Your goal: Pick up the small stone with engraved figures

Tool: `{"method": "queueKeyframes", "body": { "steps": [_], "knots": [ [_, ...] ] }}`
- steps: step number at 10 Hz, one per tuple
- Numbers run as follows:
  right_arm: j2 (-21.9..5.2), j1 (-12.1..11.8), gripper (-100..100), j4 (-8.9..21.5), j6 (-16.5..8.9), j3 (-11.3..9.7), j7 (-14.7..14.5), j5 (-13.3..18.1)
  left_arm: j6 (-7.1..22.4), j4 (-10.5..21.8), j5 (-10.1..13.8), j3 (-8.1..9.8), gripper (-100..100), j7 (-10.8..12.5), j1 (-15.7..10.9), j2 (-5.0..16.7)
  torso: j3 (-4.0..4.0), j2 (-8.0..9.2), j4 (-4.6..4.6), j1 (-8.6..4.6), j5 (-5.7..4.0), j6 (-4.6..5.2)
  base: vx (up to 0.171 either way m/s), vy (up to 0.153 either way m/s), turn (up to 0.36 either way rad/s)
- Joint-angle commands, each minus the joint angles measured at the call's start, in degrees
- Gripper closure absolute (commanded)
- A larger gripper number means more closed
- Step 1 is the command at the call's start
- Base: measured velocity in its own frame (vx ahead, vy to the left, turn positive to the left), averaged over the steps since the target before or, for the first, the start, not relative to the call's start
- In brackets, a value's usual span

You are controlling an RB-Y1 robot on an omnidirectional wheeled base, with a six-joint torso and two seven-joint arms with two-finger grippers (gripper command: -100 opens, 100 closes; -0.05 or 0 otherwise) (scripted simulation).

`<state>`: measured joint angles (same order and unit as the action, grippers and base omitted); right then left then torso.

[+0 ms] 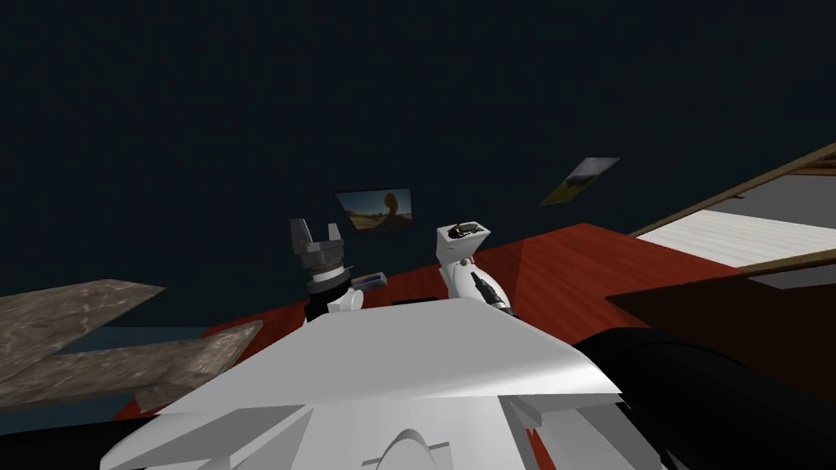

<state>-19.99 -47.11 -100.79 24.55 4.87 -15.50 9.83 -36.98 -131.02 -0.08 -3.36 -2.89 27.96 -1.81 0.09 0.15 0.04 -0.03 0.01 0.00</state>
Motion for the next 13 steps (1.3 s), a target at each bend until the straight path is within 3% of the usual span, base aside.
{"method": "queueKeyframes", "body": {
  "steps": [1, 2, 5, 7, 9, 10, 13],
  "knots": [
    [-0.5, 0.0, -100, 2.0, -0.6, 0.1, -1.3, 0.5, 0.0, 0.0, 0.0, 0.0, 0, 0.0, 0.0, 0.0, 0.0, 0.0, 0.0, 0.0, 0.0, 0.0, -0.033, 0.024, 0.207],
    [-1.8, -1.7, -100, 3.6, -1.5, 0.6, -3.6, 1.6, 0.0, 0.0, 0.0, 0.01, 0, 0.0, 0.0, 0.0, 0.0, -0.01, 0.01, -0.01, -0.01, 0.04, -0.04, 0.038, 0.376],
    [-3.0, -3.4, -100, 7.5, -2.3, 1.0, -5.9, 2.5, 0.0, 0.0, 0.0, 0.0, 0, 0.0, 0.0, 0.0, 0.04, 0.06, 0.02, 0.03, 0.01, 0.02, -0.043, 0.032, 0.235],
    [-5.7, -6.4, -100, 11.9, -4.1, 1.9, -10.1, 4.4, 0.0, 0.0, 0.0, 0.0, 0, 0.0, 0.0, 0.0, 0.04, 0.07, 0.02, 0.01, 0.0, 0.01, -0.05, 0.048, 0.384],
    [-5.7, -6.4, -100, 13.1, -4.1, 1.9, -10.2, 4.4, 0.0, 0.0, 0.0, 0.01, 0, 0.0, 0.0, 0.0, 0.02, 0.02, 0.02, -0.01, 0.0, 0.04, -0.02, 0.023, 0.174],
    [-7.1, -7.7, -100, 14.9, -5.0, 2.4, -12.2, 5.2, 0.0, 0.0, 0.0, 0.02, 0, 0.0, 0.0, 0.0, -0.01, -0.04, 0.0, -0.09, -0.02, 0.07, -0.019, 0.032, 0.364],
    [-8.5, -8.9, -100, 18.5, -5.9, 2.8, -14.1, 6.0, 0.0, 0.0, 0.0, 0.01, 0, 0.0, 0.0, 0.0, -0.01, -0.03, 0.01, -0.06, -0.01, 0.0, -0.02, 0.026, 0.253]
  ]
}}
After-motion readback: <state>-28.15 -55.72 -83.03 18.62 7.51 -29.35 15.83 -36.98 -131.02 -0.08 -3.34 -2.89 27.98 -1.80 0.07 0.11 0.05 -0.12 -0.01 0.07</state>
